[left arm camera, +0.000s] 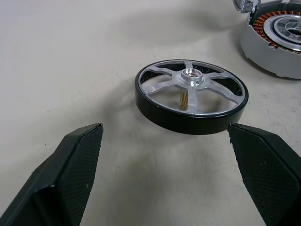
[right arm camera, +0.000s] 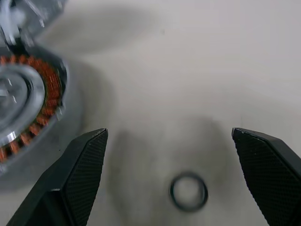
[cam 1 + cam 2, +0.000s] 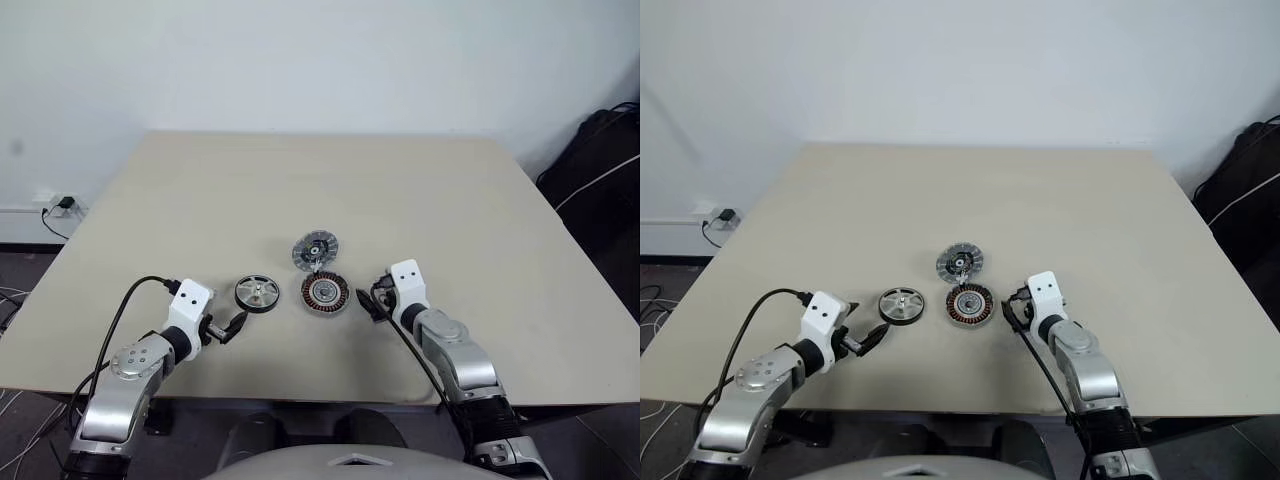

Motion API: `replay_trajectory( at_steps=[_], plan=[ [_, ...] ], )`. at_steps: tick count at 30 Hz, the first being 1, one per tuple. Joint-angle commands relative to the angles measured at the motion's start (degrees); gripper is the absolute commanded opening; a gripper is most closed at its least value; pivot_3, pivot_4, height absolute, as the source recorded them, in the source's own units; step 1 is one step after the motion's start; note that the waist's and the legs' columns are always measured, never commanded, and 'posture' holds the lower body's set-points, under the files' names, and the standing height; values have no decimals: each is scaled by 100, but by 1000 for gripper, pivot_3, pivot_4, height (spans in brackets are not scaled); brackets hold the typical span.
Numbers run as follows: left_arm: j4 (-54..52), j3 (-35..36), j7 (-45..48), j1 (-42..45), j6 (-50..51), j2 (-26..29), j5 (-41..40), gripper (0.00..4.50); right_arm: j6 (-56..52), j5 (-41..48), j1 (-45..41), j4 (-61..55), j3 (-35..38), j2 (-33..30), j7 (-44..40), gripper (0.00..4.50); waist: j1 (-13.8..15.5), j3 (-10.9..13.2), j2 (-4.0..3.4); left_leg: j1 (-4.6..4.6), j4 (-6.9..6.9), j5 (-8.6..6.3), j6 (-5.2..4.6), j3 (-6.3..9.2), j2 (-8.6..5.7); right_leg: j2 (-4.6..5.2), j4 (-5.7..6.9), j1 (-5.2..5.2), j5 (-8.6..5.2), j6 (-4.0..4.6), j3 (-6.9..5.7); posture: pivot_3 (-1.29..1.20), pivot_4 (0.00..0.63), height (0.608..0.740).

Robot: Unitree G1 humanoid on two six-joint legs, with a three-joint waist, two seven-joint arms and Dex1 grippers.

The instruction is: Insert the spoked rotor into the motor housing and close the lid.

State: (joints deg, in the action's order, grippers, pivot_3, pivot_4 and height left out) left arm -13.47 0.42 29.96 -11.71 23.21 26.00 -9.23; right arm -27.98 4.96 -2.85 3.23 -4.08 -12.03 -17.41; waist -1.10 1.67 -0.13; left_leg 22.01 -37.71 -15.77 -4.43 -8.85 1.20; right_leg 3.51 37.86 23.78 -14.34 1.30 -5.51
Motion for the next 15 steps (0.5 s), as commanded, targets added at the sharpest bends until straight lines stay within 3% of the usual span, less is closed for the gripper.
replay_trajectory(
  at_steps=[1,4,15],
  plan=[
    [-195,41,-40,30,-57,-30,-32,4470,38,86,82,-128,141,-36,-31,4500,-19,-1,-1,0,0,0,0,0,0,0,0,0,-1,-2,0,0,0,740],
    [-166,15,-42,51,-57,-38,-17,4470,-11,113,213,-140,120,-78,-104,4500,-16,-8,7,-4,0,1,1,1,0,0,1,-4,-6,-11,0,0,0,740],
    [-108,-48,2,144,-39,-8,-2,4500,-76,113,335,-267,96,-81,-136,970,-31,-22,17,-7,2,1,3,2,1,0,2,-3,-7,-10,0,0,0,740]
  ],
)
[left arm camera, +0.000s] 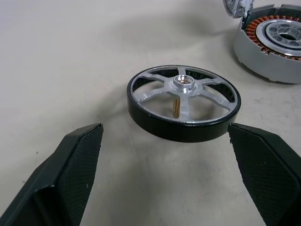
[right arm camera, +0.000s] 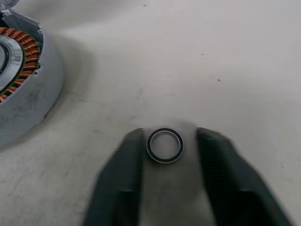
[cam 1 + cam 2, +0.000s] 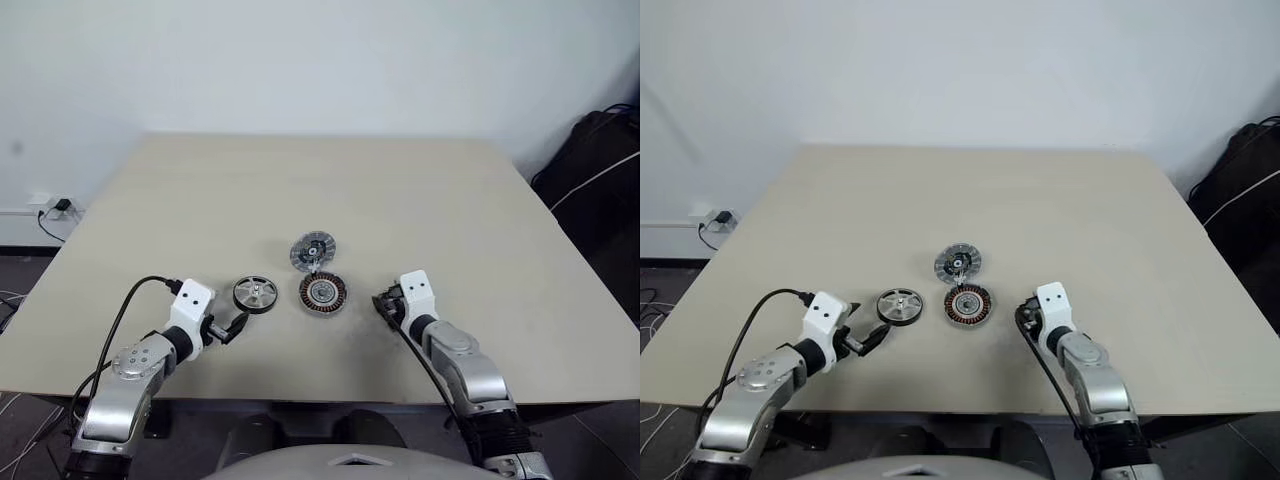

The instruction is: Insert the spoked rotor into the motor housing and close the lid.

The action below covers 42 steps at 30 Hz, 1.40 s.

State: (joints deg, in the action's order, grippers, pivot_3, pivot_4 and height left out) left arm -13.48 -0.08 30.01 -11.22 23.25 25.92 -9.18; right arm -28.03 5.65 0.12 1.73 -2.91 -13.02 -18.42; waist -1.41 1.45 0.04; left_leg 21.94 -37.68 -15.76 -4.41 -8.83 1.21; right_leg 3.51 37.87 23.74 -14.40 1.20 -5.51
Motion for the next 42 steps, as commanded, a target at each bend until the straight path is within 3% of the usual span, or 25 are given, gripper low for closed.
replay_trajectory(
  at_steps=[1,8,14,23,34,42],
  plan=[
    [-106,1,-3,100,-43,1,-5,4500,-74,41,45,-147,-18,9,-36,669,-1,0,0,0,0,0,0,0,0,0,0,0,0,0,0,0,0,740],
    [-109,31,-19,79,-61,-1,-10,4500,-242,82,154,-967,-164,-209,-274,662,0,4,-7,0,2,0,0,0,0,0,-1,1,1,2,0,0,0,740],
    [-100,-35,-73,122,-60,-162,-37,4500,-620,232,-116,-1763,-563,-9,-381,662,-10,6,-9,1,3,3,5,2,1,0,3,4,-3,-4,0,0,0,740],
    [-74,-129,-83,144,-77,-279,-16,4500,-464,8,-669,-833,-1275,393,-393,662,4,6,-2,3,2,1,2,0,-1,1,-2,3,11,19,-1,0,0,740],
    [-120,-116,-104,111,-60,-313,-25,4500,-63,-133,-1060,187,-1272,648,-368,662,-16,6,-2,2,2,3,5,-2,-1,0,2,3,12,18,-3,0,0,740],
    [-125,-101,-127,83,-65,-314,-38,4500,-47,-74,-1070,247,-1234,648,-439,662,-19,5,-2,1,2,5,8,-2,-1,0,4,3,12,18,-3,0,0,740]
  ],
)
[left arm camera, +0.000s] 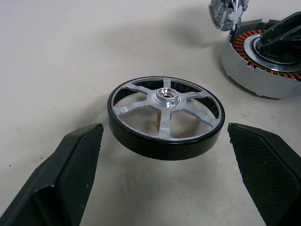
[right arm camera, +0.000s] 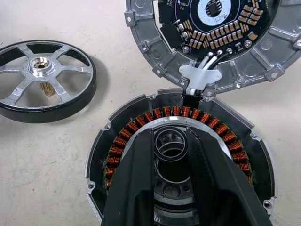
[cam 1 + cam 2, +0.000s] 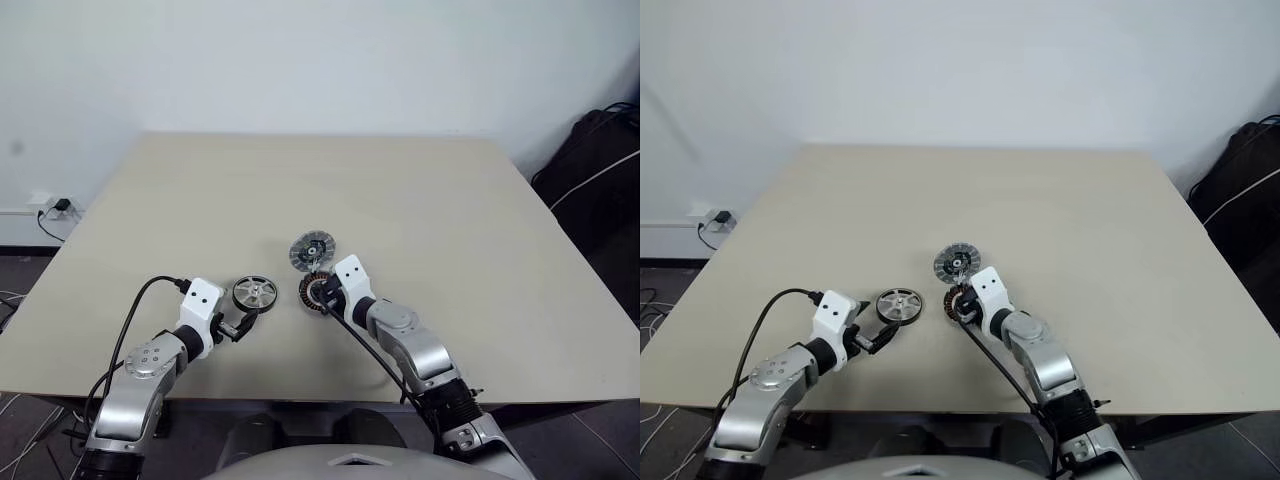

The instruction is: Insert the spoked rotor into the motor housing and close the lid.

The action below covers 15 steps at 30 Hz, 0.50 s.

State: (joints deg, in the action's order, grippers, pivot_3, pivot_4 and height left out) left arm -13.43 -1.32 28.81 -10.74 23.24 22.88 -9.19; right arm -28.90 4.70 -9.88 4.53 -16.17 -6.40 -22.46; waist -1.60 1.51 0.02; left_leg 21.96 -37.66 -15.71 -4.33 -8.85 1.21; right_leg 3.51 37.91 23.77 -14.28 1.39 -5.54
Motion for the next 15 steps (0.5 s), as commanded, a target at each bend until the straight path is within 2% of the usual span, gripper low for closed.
replay_trajectory(
  at_steps=[1,15],
  plan=[
    [-127,23,-7,36,-66,-10,-38,4500,24,26,-65,-52,86,-28,-57,662,0,0,0,0,0,0,0,0,0,0,0,0,0,0,0,0,0,740],
    [-75,-3,-19,70,-79,-61,-30,4500,-189,74,6,-320,78,-241,-257,662,2,0,0,0,0,0,1,1,0,0,0,0,0,1,0,0,0,740]
  ],
)
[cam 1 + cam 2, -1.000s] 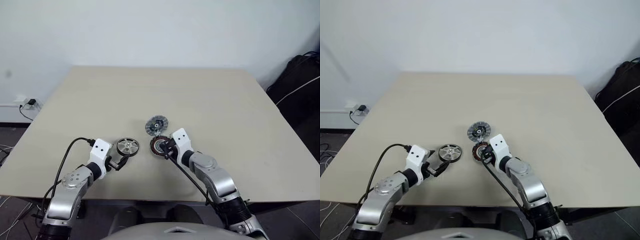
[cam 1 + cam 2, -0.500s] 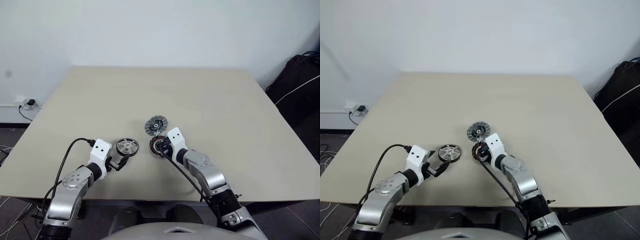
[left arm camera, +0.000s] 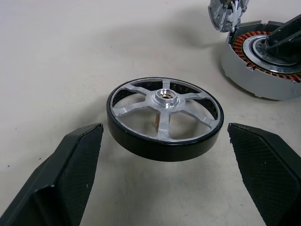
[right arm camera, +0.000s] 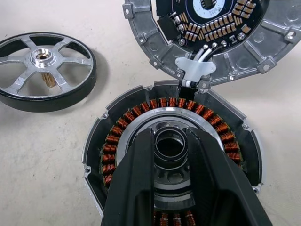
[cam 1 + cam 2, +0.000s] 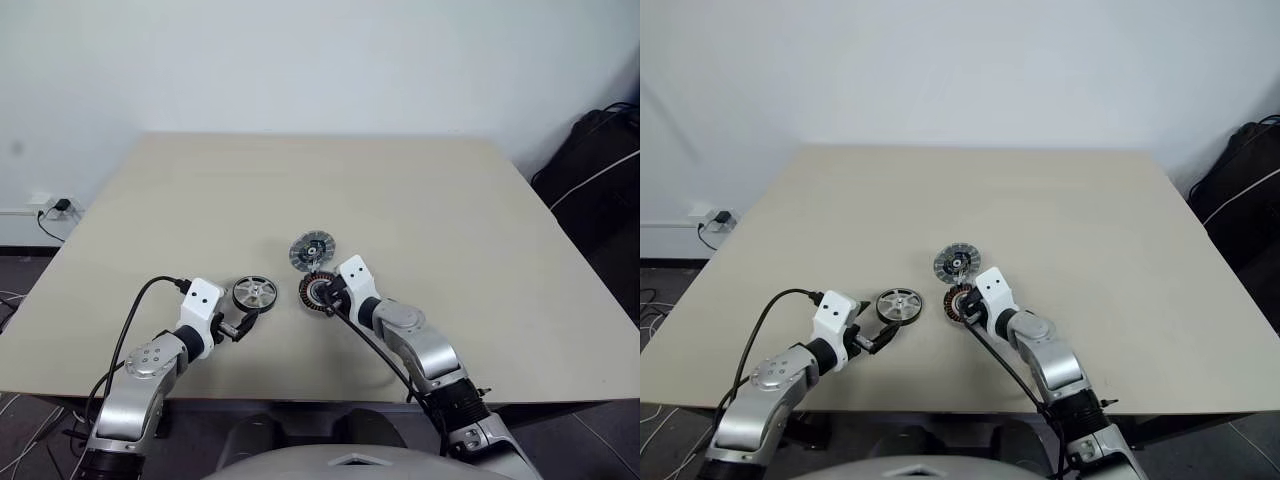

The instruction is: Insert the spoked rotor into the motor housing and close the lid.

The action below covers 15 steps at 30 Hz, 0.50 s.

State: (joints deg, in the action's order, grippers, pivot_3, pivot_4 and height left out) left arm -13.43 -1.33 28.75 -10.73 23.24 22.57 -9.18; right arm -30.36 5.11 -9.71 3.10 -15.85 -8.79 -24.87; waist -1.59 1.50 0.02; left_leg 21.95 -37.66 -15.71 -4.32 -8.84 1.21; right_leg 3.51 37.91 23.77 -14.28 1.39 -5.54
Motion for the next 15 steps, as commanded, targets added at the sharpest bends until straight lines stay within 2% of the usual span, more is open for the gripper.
replay_trajectory(
  at_steps=[1,7,15],
  plan=[
    [-73,-3,-14,71,-79,-31,-28,4500,-51,29,-9,-178,34,7,-19,662,0,0,0,0,0,0,0,0,0,0,0,0,0,0,0,0,0,740],
    [-72,-5,-25,72,-72,-37,-23,4500,-54,17,5,-151,-18,61,-32,662,-1,0,0,0,0,0,0,0,0,0,0,0,0,1,0,0,0,740],
    [-106,-1,-45,34,-61,-47,-24,4500,-51,79,6,-395,17,34,-96,3315,8,0,0,0,0,0,0,0,0,0,0,0,0,1,0,0,0,740]
  ],
)
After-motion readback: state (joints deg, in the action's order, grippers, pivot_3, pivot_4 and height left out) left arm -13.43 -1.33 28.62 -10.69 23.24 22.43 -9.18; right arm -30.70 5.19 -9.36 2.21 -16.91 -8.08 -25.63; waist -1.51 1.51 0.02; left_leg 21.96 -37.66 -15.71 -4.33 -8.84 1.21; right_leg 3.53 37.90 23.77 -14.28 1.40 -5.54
